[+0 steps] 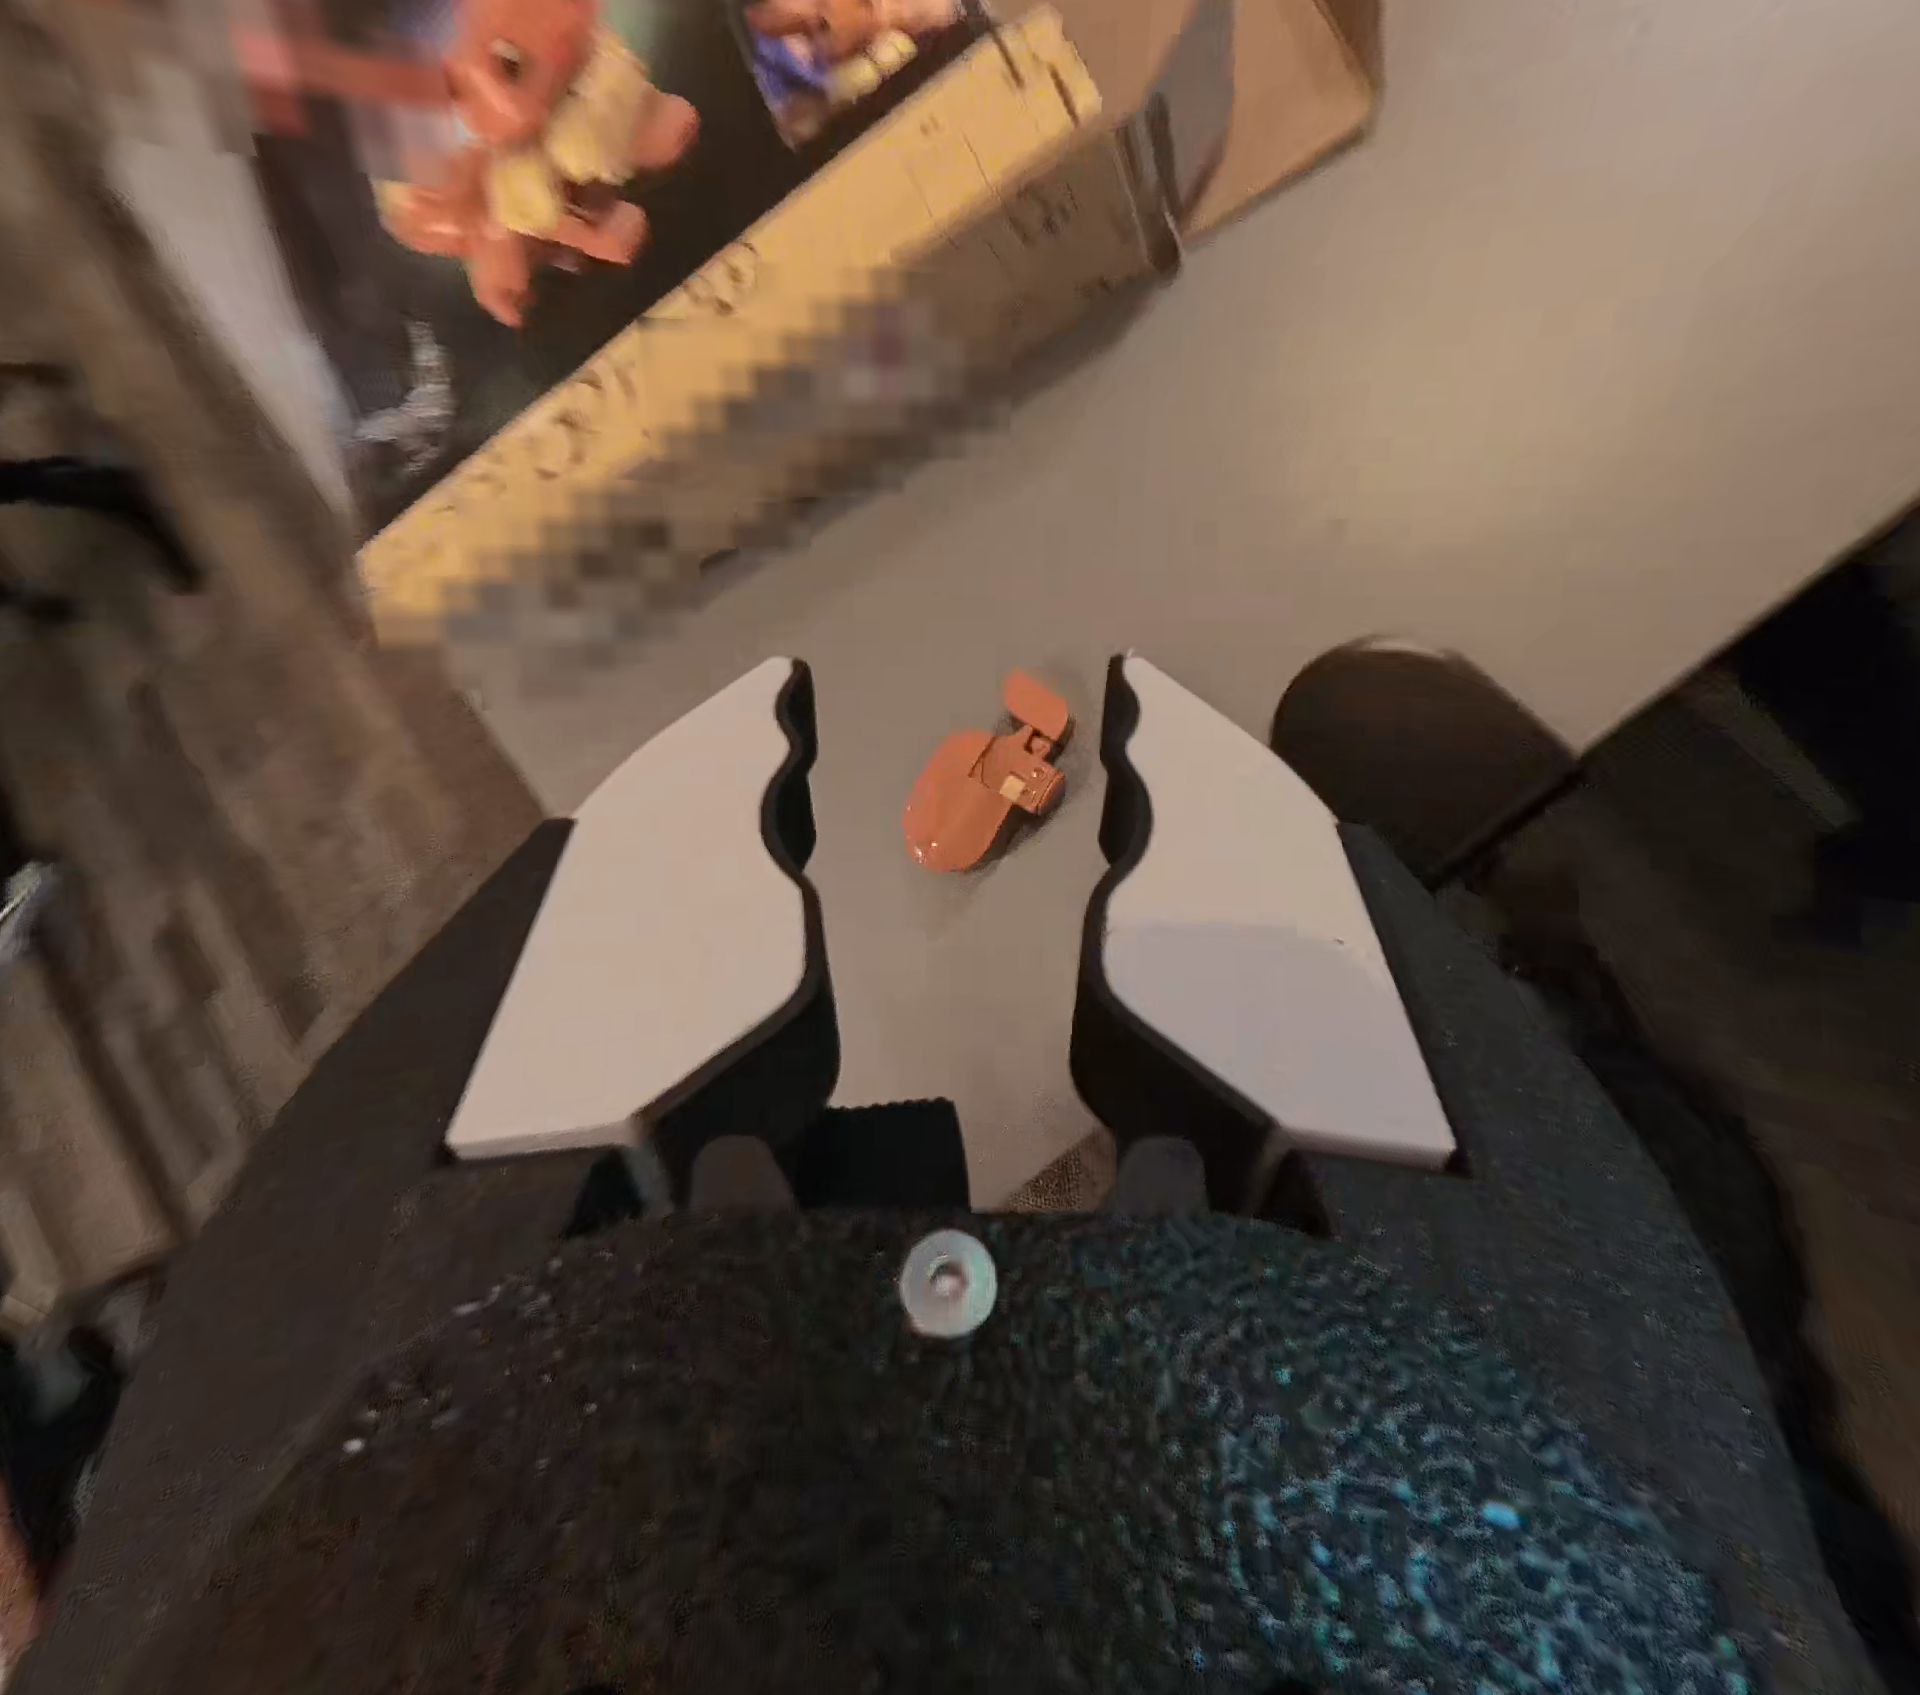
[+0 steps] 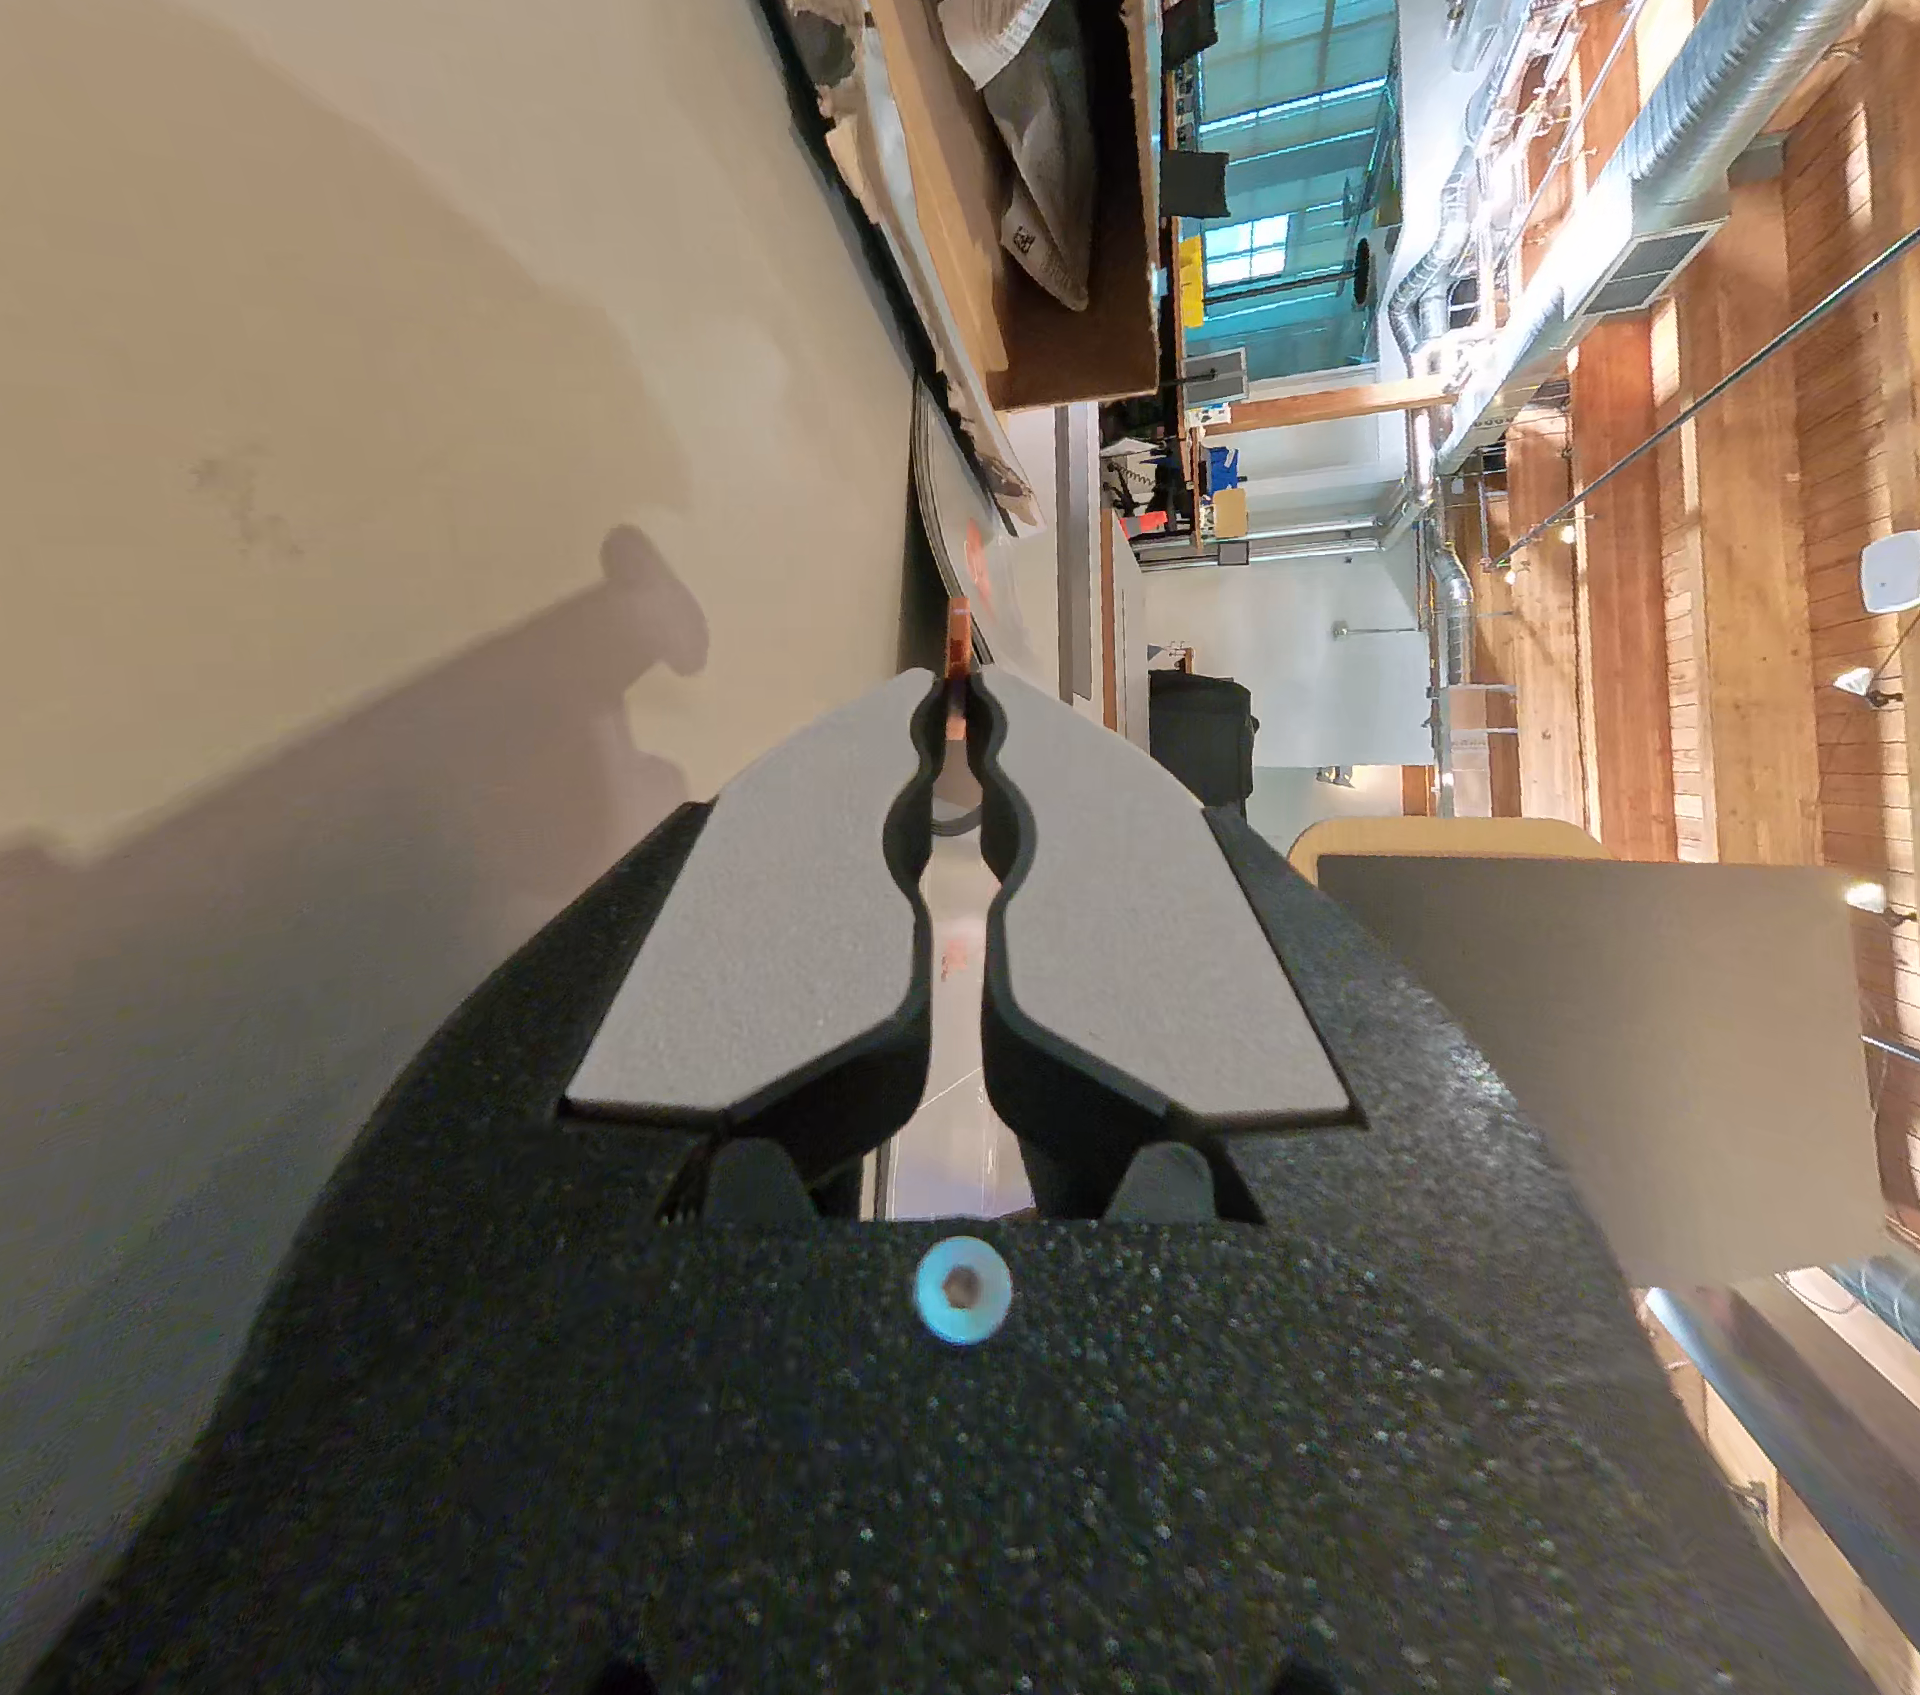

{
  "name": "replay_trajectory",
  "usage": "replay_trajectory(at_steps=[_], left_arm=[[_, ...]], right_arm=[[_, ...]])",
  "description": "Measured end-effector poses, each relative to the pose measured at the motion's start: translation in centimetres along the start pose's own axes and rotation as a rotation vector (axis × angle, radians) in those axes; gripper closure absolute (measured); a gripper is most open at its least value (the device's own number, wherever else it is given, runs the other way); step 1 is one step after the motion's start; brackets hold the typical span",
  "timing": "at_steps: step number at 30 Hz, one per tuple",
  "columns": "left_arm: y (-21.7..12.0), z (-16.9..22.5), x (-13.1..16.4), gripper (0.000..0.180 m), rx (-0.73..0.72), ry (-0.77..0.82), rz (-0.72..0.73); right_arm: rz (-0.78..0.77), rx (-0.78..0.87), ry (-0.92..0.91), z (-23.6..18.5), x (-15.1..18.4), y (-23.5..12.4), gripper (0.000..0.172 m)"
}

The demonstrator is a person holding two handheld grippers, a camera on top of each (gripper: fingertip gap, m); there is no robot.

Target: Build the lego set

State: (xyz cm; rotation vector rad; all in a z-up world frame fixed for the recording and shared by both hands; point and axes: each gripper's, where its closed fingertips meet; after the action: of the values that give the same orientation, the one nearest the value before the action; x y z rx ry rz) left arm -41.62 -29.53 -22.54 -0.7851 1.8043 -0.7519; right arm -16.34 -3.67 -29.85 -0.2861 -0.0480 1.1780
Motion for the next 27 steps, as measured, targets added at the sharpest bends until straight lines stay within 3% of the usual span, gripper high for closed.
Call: replay_trajectory(at_steps=[2, 5, 8, 15, 17, 19, 23, 25, 27], left_arm=[[1.6, -0.8, 1.8, 0.123, 0.141, 0.065, 0.025], [3.5, -1.9, 3.5, 0.124, 0.321, -0.037, 0.081], [4.7, -1.2, 6.5, 0.124, 0.451, 0.003, 0.034], [9.1, -1.1, 10.7, 0.103, 0.378, 0.159, -0.029], [9.6, -0.7, 10.2, 0.115, 0.396, 0.161, 0.013], [9.9, -0.3, 9.9, 0.143, 0.429, 0.162, 0.034], [10.1, -0.5, 8.8, 0.144, 0.395, 0.148, -0.007], [9.0, -0.9, 6.1, 0.144, 0.325, 0.155, 0.018], [6.7, -0.6, 0.9, 0.144, 0.246, 0.153, 0.078]], right_arm=[[0.001, 0.006, 0.004, 0.1, 0.2, -0.3, 0.169], [-0.001, 0.013, 0.001, 0.1, 0.5, -0.5, 0.169], [-0.011, 0.017, -0.006, 0.1, 0.9, -0.5, 0.169], [-0.001, -0.006, 0.020, -0.4, 0.8, 0.0, 0.169], [-0.001, -0.013, 0.012, -0.6, 0.8, 0.1, 0.169], [0.000, -0.014, 0.007, -0.7, 0.7, 0.1, 0.169], [0.003, 0.005, 0.002, -0.4, 0.7, -0.2, 0.169], [0.003, 0.025, 0.002, 0.0, 0.9, -0.4, 0.169], [0.003, 0.054, 0.001, 0.5, 1.3, -0.8, 0.169]])
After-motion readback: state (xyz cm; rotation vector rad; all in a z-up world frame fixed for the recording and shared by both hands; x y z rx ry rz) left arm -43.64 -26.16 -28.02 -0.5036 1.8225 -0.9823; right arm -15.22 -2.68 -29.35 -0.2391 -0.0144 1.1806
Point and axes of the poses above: each gripper's, where its closed fingertips meet, y out along the fingers, x out of its underside, z = x × y across the jaws, and after that the axes turned 5 degrees about -y, right-handed
